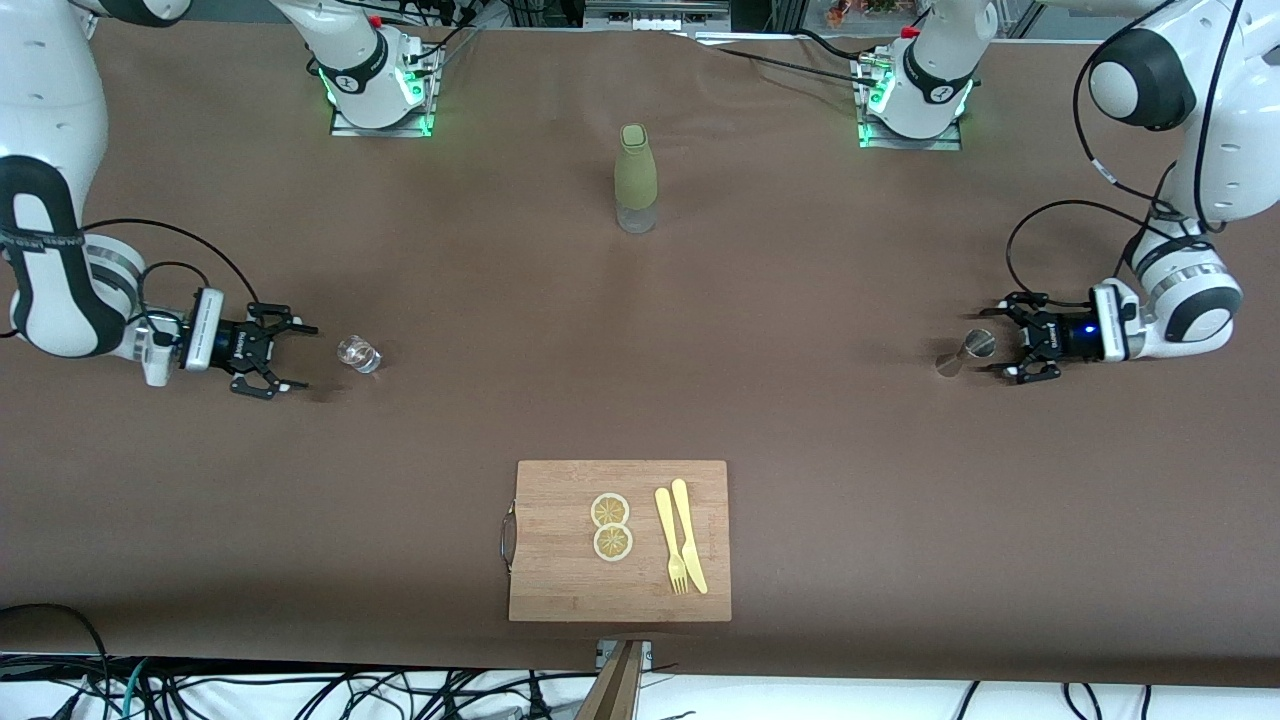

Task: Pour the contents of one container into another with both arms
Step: 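Grasp the steel jigger with the left gripper while the right gripper grasps the beaker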

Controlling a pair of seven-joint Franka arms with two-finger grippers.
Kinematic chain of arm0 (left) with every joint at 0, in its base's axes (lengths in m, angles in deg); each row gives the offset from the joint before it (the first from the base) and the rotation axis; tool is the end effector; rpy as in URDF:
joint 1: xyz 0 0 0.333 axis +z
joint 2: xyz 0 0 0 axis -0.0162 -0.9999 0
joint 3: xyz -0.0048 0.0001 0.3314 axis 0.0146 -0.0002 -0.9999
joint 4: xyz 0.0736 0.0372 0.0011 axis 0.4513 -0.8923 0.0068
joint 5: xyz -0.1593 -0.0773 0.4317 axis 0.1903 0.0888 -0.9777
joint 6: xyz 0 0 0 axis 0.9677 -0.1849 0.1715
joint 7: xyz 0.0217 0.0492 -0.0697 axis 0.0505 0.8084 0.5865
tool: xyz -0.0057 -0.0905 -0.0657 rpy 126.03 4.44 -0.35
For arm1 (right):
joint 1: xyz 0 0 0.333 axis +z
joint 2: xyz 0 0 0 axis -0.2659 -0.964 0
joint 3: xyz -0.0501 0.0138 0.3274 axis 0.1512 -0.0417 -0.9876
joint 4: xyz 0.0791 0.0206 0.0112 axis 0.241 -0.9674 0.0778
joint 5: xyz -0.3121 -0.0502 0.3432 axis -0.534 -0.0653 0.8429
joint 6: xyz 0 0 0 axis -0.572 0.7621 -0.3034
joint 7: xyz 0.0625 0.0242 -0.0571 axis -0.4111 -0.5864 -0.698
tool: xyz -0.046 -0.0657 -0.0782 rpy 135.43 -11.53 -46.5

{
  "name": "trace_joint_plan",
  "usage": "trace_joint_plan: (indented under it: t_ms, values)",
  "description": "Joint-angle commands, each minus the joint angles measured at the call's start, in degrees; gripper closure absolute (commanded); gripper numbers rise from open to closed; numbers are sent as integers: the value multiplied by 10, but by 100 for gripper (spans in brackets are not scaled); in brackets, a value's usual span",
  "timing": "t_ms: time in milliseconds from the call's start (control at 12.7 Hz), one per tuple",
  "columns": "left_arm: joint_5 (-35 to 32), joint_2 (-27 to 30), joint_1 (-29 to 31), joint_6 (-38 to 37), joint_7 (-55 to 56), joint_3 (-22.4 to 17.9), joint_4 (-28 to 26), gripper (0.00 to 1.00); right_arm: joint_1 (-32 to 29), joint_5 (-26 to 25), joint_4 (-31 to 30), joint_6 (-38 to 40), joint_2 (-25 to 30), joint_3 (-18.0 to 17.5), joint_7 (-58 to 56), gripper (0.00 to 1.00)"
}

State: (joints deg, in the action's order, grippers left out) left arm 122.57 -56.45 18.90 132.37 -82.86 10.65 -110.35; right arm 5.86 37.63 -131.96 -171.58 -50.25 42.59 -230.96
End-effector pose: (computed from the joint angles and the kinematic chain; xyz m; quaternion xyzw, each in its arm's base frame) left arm 0.5320 0.2289 -0.0003 0.5564 -0.4851 0.4602 0.4933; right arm 0.5931 -0.1608 0.0628 -0.6315 -0.5994 -0.3445 0.3512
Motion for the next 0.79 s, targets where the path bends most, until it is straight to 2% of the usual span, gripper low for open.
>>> trace_joint_plan:
  t_ms: [0, 314, 707]
  values:
    - [22, -11, -17, 1, -56, 4, -3, 0, -24, 26, 3, 9, -18, -37, -39, 1]
    - [29, -13, -22, 1, -61, 11, -3, 0, -30, 28, 3, 7, -41, -69, -49, 1]
    - [27, -14, -22, 0, -64, 11, -3, 1, -29, 39, 3, 8, -53, -87, -53, 1]
